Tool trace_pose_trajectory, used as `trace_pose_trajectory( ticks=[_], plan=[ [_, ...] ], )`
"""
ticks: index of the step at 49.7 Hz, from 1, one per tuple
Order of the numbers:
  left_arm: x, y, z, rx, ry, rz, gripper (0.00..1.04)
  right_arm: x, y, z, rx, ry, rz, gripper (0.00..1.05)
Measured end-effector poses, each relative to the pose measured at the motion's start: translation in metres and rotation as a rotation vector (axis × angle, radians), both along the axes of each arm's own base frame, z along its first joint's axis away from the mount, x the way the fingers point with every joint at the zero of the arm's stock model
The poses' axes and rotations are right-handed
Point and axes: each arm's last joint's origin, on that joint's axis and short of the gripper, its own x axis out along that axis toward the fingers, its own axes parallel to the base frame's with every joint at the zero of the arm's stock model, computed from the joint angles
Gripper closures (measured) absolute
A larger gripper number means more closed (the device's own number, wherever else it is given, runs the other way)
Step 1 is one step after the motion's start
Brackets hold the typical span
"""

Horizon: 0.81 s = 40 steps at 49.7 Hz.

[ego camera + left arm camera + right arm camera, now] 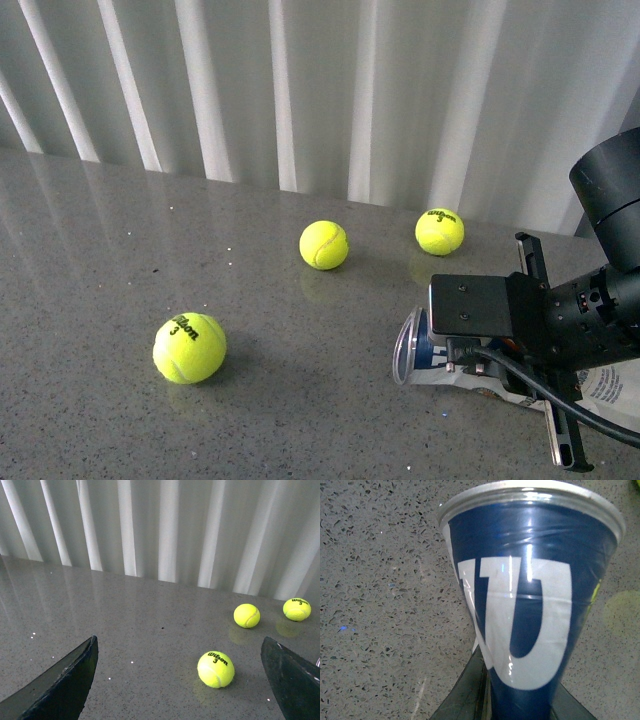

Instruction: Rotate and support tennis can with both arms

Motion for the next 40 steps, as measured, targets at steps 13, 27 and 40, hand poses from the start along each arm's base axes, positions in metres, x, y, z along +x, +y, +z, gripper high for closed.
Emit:
trace_pose_trajectory(
  ticks=[13,27,40],
  plan=[
    [0.000,0.000,0.000,0.000,0.000,0.000,0.07,0.001,-0.002,-0.011,-0.012,0.008,0.000,0.93],
    [0.000,0.000,0.000,0.000,0.000,0.000,0.07,0.001,-0.002,-0.012,-0.017,0.000,0.004,0.54],
    [0.000,0.000,0.000,0.000,0.000,0.000,0.07,-0.003,-0.005,0.004,-0.010,-0.004,-0.010,0.13]
  ],
)
